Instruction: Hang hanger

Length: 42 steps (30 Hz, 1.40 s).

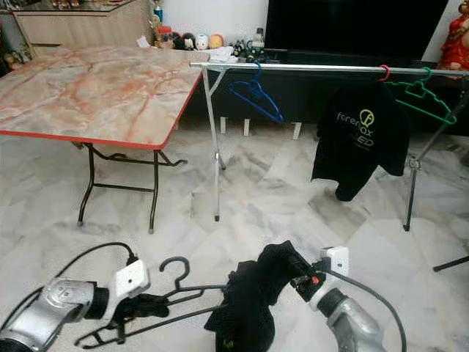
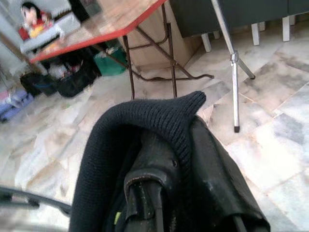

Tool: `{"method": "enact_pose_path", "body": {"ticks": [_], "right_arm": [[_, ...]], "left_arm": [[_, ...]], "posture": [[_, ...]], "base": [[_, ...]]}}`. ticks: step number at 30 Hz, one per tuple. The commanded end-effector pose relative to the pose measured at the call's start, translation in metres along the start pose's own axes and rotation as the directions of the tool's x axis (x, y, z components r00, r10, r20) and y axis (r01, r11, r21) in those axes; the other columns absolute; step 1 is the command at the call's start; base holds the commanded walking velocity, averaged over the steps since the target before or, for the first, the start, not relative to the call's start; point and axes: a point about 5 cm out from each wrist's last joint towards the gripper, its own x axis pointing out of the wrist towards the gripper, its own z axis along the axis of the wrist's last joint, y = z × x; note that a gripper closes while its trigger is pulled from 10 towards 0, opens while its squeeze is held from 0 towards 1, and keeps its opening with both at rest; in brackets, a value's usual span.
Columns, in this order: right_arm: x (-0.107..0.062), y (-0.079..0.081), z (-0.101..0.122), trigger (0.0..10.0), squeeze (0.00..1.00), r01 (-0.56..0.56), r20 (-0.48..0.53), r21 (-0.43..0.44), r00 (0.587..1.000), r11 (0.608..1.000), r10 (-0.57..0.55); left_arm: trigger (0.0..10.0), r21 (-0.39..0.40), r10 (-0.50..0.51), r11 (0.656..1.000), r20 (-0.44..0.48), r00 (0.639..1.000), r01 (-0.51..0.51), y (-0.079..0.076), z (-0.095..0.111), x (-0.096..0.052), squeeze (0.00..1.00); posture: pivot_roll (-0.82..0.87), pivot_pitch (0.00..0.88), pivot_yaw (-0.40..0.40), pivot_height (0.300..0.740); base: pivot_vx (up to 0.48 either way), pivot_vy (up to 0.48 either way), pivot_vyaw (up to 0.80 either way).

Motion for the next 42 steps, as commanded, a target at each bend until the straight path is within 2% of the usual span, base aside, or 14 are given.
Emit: {"method": "enact_pose_path", "body": {"ticks": [1, 4, 8, 11, 15, 18, 21, 23, 26, 29, 35, 37, 38, 42], "right_arm": [[-0.001, -0.007, 0.017, 0.0, 0.0, 0.018, 0.026, -0.078, 1.0, 0.997, -0.016], [0.0, -0.006, 0.011, 0.0, 0.0, 0.008, -0.025, -0.13, 1.0, 0.992, -0.011], [0.001, -0.002, 0.003, 0.0, 0.0, -0.034, -0.094, -0.174, 0.995, 0.984, 0.018], [0.001, 0.01, -0.013, 0.0, 0.0, -0.155, -0.202, -0.197, 0.973, 0.968, 0.114], [0.0, 0.027, -0.034, 0.0, 0.0, -0.323, -0.346, -0.188, 0.905, 0.927, 0.245], [0.0, 0.028, -0.045, 0.0, 0.0, -0.348, -0.431, -0.238, 0.875, 0.907, 0.223], [0.0, 0.028, -0.046, 0.0, 0.0, -0.352, -0.444, -0.254, 0.87, 0.901, 0.216], [0.0, 0.026, -0.044, 0.0, 0.0, -0.341, -0.439, -0.265, 0.876, 0.902, 0.202], [0.004, 0.023, -0.034, 0.0, 0.0, -0.306, -0.381, -0.26, 0.904, 0.916, 0.194], [0.009, 0.022, -0.023, 0.0, 0.0, -0.285, -0.324, -0.248, 0.925, 0.926, 0.198], [0.01, 0.021, -0.021, 0.0, 0.0, -0.294, -0.328, -0.261, 0.923, 0.919, 0.202], [0.007, 0.023, -0.029, 0.0, 0.0, -0.321, -0.375, -0.259, 0.902, 0.911, 0.212], [0.007, 0.023, -0.029, 0.0, 0.0, -0.321, -0.375, -0.259, 0.902, 0.911, 0.212], [0.003, 0.028, -0.04, 0.0, 0.0, -0.356, -0.417, -0.238, 0.878, 0.904, 0.236]], "left_arm": [[0.0, 0.032, 0.052, 0.998, -0.117, 0.992, -0.048, 0.005, -0.015, -0.005, 0.0], [0.0, 0.058, 0.081, 0.996, -0.119, 0.99, -0.074, 0.007, -0.012, -0.002, 0.0], [0.0, 0.064, -0.011, 0.998, -0.126, 0.992, 0.02, -0.002, -0.009, -0.004, 0.0], [0.0, 0.095, -0.092, 0.99, -0.133, 0.987, 0.105, -0.007, -0.005, -0.005, 0.0], [0.0, 0.002, -0.029, 1.0, 0.135, 0.99, 0.029, 0.003, 0.03, -0.001, 0.0], [0.0, -0.018, 0.007, 1.0, 0.23, 0.973, -0.003, 0.01, 0.046, -0.001, 0.0], [0.0, -0.003, -0.049, 0.999, 0.229, 0.972, 0.051, 0.006, 0.048, -0.004, 0.0], [0.0, 0.044, -0.132, 0.991, 0.122, 0.984, 0.128, -0.003, 0.039, -0.006, 0.0], [0.0, 0.153, -0.199, 0.959, -0.241, 0.95, 0.24, -0.013, 0.001, -0.012, 0.0], [0.0, 0.188, -0.157, 0.953, -0.364, 0.918, 0.237, -0.011, -0.015, -0.016, 0.0], [0.0, 0.169, -0.118, 0.972, -0.252, 0.96, 0.164, -0.009, -0.003, -0.008, 0.0], [0.0, 0.074, -0.116, 0.99, -0.028, 0.993, 0.118, -0.008, 0.019, -0.004, 0.0], [0.0, 0.074, -0.116, 0.99, -0.028, 0.993, 0.118, -0.008, 0.019, -0.004, 0.0], [0.0, -0.045, -0.04, 0.998, 0.177, 0.983, 0.048, 0.002, 0.034, -0.008, 0.0]], "posture": [[0.03, 0.026, 0.024, 0.74], [0.03, 0.022, 0.022, 0.74], [0.03, 0.021, 0.024, 0.74], [0.04, 0.019, 0.023, 0.74], [0.03, 0.015, 0.023, 0.74], [0.03, 0.013, 0.02, 0.74], [0.03, 0.013, 0.02, 0.74], [0.03, 0.009, 0.02, 0.74], [0.03, 0.01, 0.024, 0.74], [0.03, 0.012, 0.025, 0.74], [0.03, 0.017, 0.023, 0.74], [0.03, 0.027, 0.021, 0.74], [0.03, 0.027, 0.021, 0.74], [0.04, 0.032, 0.02, 0.74]], "base": [[0.0, 0.0, 0.0], [0.0, 0.0, 0.0], [0.0, 0.0, 0.0], [0.0, 0.0, 0.0], [0.0, 0.0, 0.0], [0.0, 0.0, 0.0], [0.0, 0.0, 0.0], [0.0, 0.0, 0.0], [0.0, 0.0, 0.0], [0.0, 0.0, 0.0], [0.0, 0.0, 0.0], [0.0, 0.0, 0.0], [0.0, 0.0, 0.0], [0.0, 0.0, 0.0]]}}
